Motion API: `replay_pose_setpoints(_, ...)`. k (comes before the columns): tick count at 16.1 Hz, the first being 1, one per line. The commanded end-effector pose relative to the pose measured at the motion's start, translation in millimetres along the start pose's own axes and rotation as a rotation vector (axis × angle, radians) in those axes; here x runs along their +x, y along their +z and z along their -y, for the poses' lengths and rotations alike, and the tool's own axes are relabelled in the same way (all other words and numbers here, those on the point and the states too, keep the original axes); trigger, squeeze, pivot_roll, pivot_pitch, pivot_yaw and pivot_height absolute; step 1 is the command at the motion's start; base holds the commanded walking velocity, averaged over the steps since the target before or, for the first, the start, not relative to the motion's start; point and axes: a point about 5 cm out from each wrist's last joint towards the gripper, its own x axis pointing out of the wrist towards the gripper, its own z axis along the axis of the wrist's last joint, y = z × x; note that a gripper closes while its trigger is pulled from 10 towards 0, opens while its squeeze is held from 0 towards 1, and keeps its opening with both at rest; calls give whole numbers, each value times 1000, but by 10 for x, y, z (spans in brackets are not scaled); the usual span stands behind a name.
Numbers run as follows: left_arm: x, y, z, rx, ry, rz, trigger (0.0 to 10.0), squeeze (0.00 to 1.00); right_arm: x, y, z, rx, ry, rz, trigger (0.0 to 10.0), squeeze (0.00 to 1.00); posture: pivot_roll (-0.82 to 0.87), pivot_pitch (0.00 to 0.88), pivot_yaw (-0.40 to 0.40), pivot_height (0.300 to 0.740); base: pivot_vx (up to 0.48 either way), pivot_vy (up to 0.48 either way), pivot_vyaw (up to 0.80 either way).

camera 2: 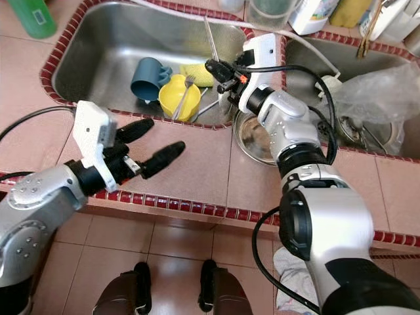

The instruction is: Kitchen organization

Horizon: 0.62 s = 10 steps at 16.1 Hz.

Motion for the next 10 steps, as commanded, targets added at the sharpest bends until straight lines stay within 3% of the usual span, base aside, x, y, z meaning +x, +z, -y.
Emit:
replay_pose_setpoints(1,-7,74,55,17,-26,18,10000,0,21,27,-10,-1,11,-1,10000,0,116,387,-131,740,0,0,0)
replay_pose_setpoints(3,-7,79,58,20,-25,18,10000,0,21,7,-9,20,5,-6,10000,0,121,385,-133,740,0,0,0)
replay_pose_setpoints(4,-8,77,61,20,-25,16,10000,0,22,5,-10,30,4,-6,10000,188,122,382,-133,740,0,0,0)
replay_pose_setpoints(5,-9,78,62,20,-24,16,10000,0,23,7,-10,31,4,-3,10000,1000,123,382,-134,740,0,0,0)
replay_pose_setpoints(10,-6,85,50,19,-19,18,10000,0,36,28,-22,33,20,1,10000,1000,124,378,-136,740,0,0,0)
